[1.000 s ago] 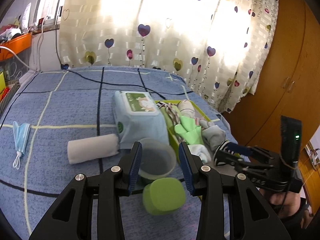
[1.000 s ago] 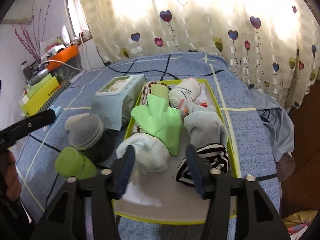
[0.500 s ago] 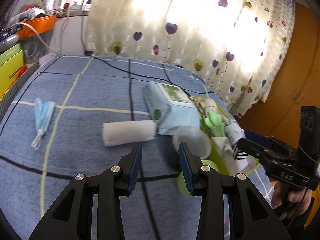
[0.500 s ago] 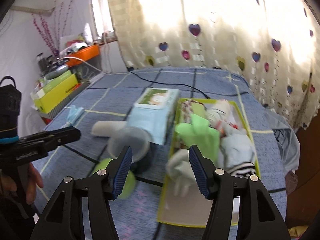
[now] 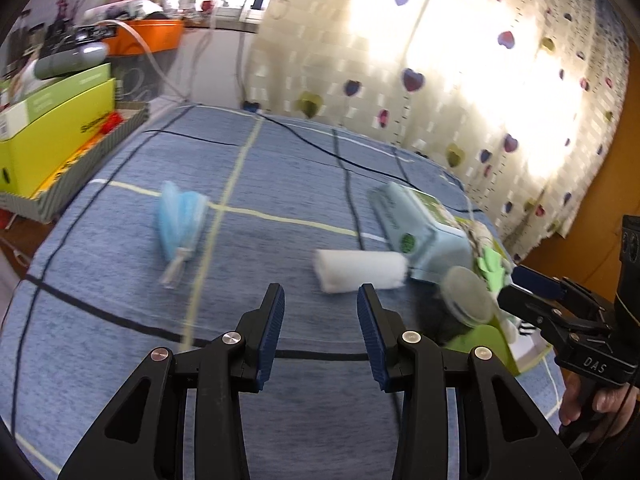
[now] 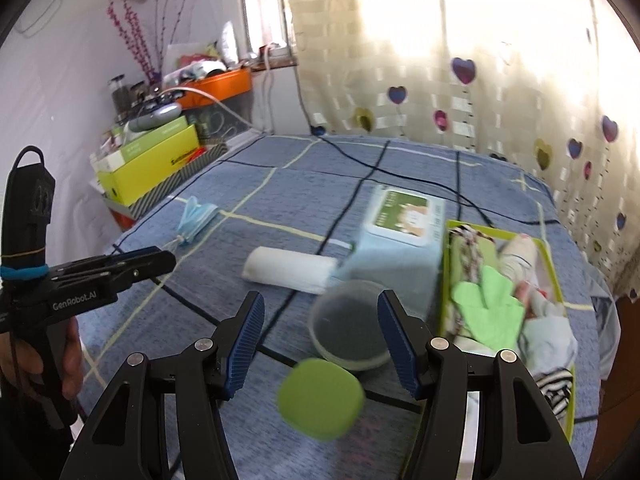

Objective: Organize soft objects
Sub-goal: 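Move both tools away from the box toward the blue mask and white towel, then grasp the blue face mask with left tool while right tool grasps the white towel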

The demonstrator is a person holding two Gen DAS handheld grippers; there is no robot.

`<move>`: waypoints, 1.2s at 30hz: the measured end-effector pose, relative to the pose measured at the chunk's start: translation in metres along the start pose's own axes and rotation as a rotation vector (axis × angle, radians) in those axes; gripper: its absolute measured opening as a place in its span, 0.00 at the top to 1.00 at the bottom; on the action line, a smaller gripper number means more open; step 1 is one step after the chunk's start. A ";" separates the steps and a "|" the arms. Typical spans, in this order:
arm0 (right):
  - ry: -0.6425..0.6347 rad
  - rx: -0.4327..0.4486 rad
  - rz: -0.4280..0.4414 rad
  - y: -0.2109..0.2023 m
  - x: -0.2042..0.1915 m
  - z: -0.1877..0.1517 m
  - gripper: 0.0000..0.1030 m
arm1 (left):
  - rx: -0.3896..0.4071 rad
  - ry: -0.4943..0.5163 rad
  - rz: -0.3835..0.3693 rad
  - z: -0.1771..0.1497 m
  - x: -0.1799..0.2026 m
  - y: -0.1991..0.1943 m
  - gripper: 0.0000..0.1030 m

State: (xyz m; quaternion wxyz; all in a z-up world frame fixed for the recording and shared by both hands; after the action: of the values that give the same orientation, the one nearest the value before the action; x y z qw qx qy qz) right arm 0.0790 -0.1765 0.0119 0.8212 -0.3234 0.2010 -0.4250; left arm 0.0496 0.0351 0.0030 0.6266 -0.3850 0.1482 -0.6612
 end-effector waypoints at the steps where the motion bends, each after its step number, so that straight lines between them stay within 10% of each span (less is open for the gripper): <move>1: -0.008 -0.006 0.002 0.003 -0.003 0.002 0.43 | 0.003 -0.010 0.009 0.001 -0.006 -0.001 0.62; 32: -0.085 -0.105 0.057 0.078 -0.037 0.050 0.43 | -0.153 -0.096 0.221 0.043 -0.098 0.088 0.62; 36: -0.110 -0.129 0.060 0.086 -0.038 0.054 0.43 | -0.140 -0.104 0.230 0.042 -0.100 0.084 0.78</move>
State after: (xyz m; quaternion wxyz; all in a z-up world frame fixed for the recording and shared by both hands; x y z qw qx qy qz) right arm 0.1392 -0.0885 -0.0078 0.8208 -0.3923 0.1923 -0.3680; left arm 0.1309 0.1274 -0.0589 0.6767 -0.4418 0.2045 -0.5524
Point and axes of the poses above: each gripper's, at about its wrist camera, not at the fingertips, and y roughly the way its jaws point, x to its right, z to its top, the point moved 1 cm from there along y, roughly the way its jaws point, and after that the axes turned 4 degrees about -x, right-handed, at the moved point
